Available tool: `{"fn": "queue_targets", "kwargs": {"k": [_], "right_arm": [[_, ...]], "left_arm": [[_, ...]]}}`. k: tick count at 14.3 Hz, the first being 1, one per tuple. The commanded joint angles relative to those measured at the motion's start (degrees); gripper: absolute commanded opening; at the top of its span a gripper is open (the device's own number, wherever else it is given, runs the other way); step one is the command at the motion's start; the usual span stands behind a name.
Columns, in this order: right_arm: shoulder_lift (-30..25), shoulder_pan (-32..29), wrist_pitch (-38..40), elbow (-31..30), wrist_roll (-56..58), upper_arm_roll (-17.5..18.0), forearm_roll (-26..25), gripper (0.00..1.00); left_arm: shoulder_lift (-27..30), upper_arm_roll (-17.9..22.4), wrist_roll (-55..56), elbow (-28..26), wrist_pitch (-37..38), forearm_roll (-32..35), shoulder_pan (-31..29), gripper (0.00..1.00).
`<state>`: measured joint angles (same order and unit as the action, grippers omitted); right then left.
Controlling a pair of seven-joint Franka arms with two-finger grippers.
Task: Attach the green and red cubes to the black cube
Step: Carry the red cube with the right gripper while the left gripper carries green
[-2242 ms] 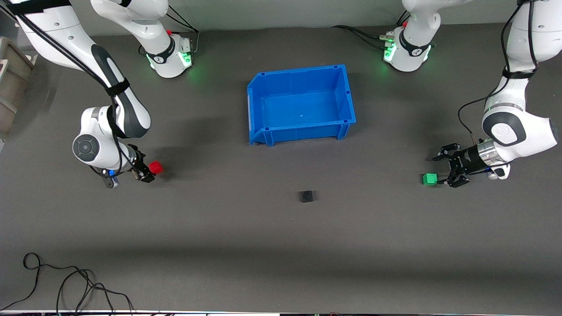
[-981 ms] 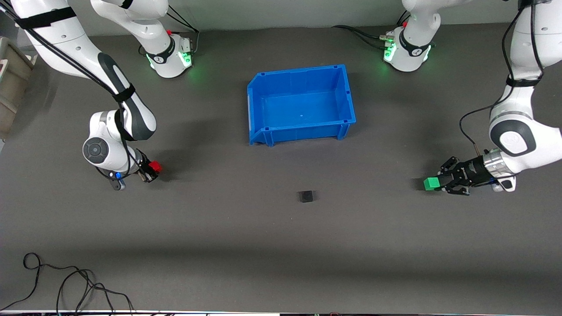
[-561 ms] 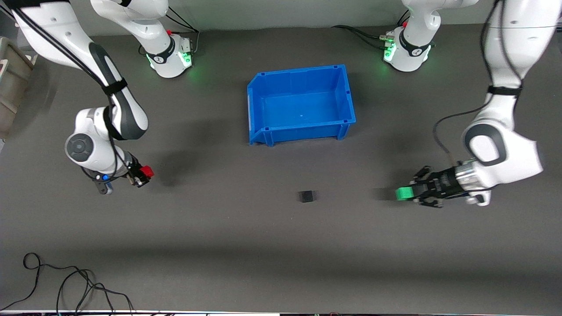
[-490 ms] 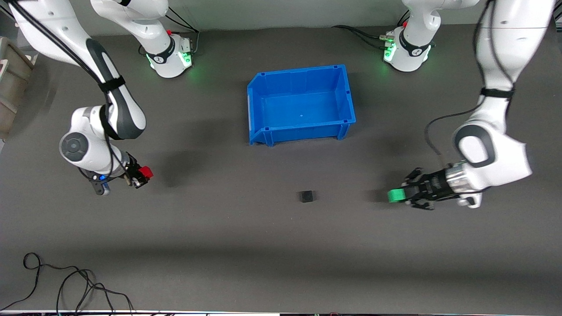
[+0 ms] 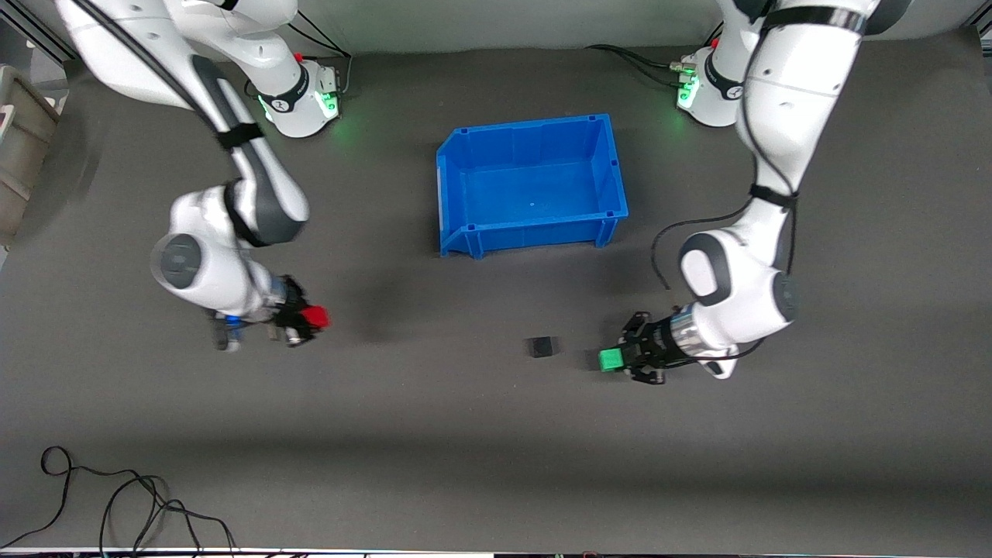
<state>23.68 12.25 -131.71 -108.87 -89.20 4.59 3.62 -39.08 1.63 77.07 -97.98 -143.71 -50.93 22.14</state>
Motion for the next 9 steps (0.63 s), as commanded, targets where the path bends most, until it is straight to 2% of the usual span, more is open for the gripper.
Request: {"fn": "queue_targets", "kwargs": {"k": [1, 5, 7, 9], "right_arm": [[9.77, 6.71, 0.67, 12.59, -12.1, -0.46, 0.95, 0.24], [21.73, 13.84, 0.58, 28.77, -25.31, -0.54, 0.6, 0.24], [25.43, 14.99, -1.77, 32.3, -28.12, -0.54, 0.69, 0.22], [28.59, 17.27, -8.53, 33.19, -31.72, -0.46, 0.6, 0.21]], "left_arm": [[-3.89, 1.1, 4.31, 3.94, -3.32, -0.57, 4.57, 0.33], [-4.95, 1.1, 5.9, 3.67, -5.09, -0.57, 7.22, 0.33], [-4.95, 0.75, 5.99, 3.5, -4.74, -0.66, 7.92, 0.33], [-4.69, 0.75, 7.65, 3.32, -3.95, -0.4, 8.01, 0.33]]}}
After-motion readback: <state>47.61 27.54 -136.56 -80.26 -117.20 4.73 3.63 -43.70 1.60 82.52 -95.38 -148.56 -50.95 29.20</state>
